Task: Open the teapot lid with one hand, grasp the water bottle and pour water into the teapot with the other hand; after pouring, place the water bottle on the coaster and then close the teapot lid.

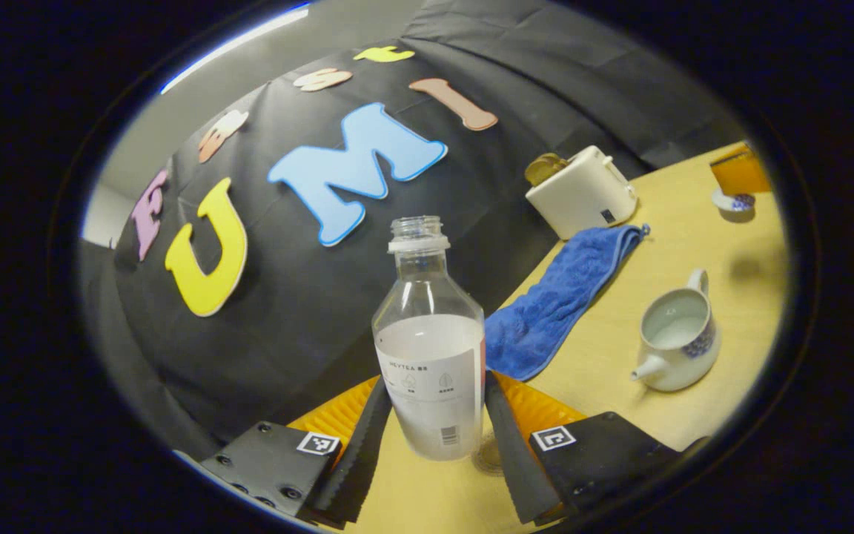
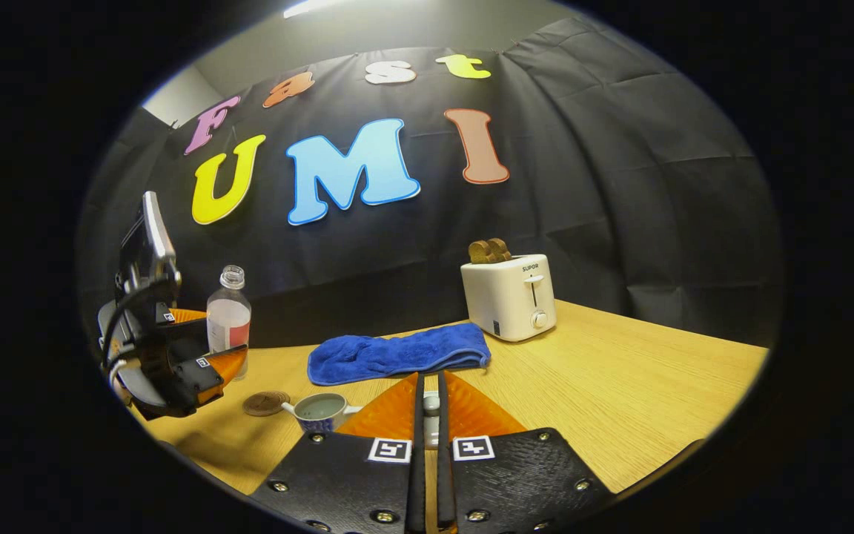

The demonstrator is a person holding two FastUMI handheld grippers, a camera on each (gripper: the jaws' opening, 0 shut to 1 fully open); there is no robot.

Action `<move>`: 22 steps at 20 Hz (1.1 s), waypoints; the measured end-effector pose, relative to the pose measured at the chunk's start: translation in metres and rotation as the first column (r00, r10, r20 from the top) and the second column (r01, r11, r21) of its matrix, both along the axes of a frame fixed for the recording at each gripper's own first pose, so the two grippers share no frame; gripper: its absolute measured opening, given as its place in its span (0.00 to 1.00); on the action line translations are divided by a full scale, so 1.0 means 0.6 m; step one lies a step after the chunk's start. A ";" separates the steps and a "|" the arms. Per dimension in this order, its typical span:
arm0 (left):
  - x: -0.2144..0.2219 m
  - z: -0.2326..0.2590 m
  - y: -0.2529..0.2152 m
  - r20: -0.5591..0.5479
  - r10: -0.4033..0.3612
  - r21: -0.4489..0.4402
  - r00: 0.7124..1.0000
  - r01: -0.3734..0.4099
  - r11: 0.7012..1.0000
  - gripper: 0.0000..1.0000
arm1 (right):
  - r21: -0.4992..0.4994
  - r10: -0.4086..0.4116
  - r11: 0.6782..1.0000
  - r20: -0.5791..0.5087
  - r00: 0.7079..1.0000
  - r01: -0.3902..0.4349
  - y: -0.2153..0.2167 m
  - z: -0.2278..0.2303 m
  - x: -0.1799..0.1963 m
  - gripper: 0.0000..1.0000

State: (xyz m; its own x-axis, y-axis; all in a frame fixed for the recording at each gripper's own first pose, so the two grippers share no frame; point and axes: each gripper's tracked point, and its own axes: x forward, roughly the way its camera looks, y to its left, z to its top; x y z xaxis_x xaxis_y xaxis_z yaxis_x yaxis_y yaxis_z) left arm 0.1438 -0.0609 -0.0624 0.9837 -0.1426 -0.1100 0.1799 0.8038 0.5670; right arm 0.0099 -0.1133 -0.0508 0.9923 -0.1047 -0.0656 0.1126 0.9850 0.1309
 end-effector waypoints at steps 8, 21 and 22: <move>0.037 -0.060 0.041 -0.149 0.003 -0.427 0.989 -0.067 0.902 0.87 | -0.015 0.000 1.000 -0.015 1.000 0.000 0.003 -0.007 0.003 0.06; 0.046 -0.069 0.050 -0.170 0.024 -0.487 0.985 -0.105 0.867 0.95 | -0.013 0.001 1.000 -0.023 1.000 -0.002 0.005 -0.011 0.004 0.06; 0.041 -0.069 0.051 -0.175 0.024 -0.493 0.984 -0.109 0.863 1.00 | -0.013 0.002 1.000 -0.024 1.000 -0.002 0.005 -0.012 0.004 0.06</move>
State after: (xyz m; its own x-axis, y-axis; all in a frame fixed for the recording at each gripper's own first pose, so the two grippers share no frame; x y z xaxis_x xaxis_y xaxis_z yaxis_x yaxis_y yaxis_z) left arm 0.1684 -0.0303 -0.1040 0.9683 -0.1550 -0.1958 0.1687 0.9841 0.0555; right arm 0.0120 -0.1101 -0.0578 0.9907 -0.1036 -0.0877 0.1134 0.9868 0.1157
